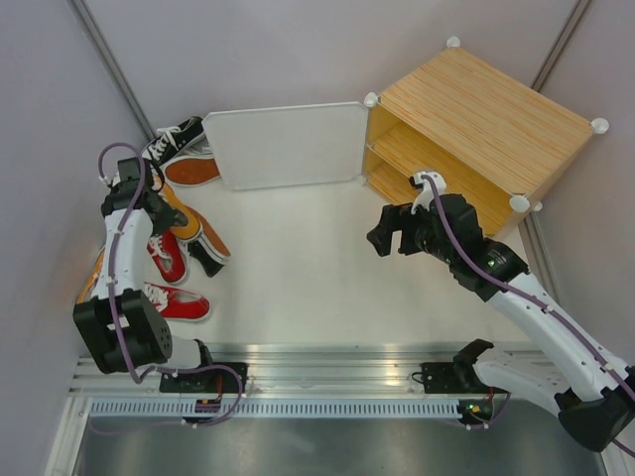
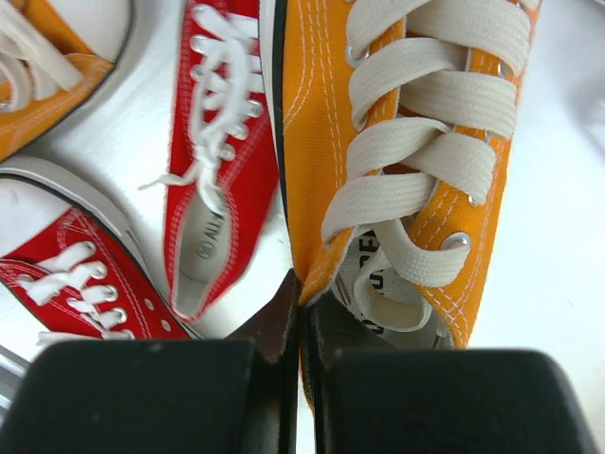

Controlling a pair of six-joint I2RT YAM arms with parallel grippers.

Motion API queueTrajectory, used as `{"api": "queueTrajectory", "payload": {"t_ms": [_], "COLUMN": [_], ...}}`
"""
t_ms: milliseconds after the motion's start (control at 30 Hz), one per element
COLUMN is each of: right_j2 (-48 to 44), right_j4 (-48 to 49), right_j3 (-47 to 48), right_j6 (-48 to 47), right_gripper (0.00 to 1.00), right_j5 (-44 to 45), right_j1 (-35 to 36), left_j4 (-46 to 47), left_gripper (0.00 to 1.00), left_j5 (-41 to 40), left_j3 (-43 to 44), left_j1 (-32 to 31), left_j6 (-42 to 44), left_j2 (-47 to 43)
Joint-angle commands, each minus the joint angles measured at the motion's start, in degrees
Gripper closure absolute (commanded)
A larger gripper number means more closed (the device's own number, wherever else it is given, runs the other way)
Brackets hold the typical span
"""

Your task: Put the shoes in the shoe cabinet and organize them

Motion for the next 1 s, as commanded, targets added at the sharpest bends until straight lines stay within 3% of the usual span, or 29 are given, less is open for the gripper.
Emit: {"api": "queueTrajectory", "payload": {"t_ms": [0,200,433,533,700,967], "right_j2": [0.0,-0.4,-1.4,-2.0,0.0,-4.7], "right_j4": [2.7,2.9,2.8,3.1,-1.2,-2.9], "right_j3": [3.3,3.5,3.8,2.6,2.7,-2.1], "right_j6": [-0.1,-0.6,-0.8,-0.4,2.8,6.4], "right_gripper": [0.02,0.02,0.02,0.02,0.02,0.02], "right_j5": [1.2,2.4,4.9,6.5,8.8,14.4], "right_j1": [0.1,0.1,0.0,0.0,0.0,0.0], "left_j4": [0.3,-5.7,-7.4,-4.0,2.5,10.3], "left_gripper": [0.98,0.98,0.98,0.98,0.98,0.98], "left_j5": [4.2,5.7,11.0,11.2,13.2,15.5], "left_j3": [-0.2,-4.1,-11.5,-11.0,-2.7,14.0], "left_j1": [-4.0,-20.2,-32.5,-40.3,-53.2,-62.0], "left_j6": [1.5,0.3,-3.2,-0.7,2.2,11.4], "left_j2": [-6.2,-11.6,-14.7,-9.4,2.5,21.6]}}
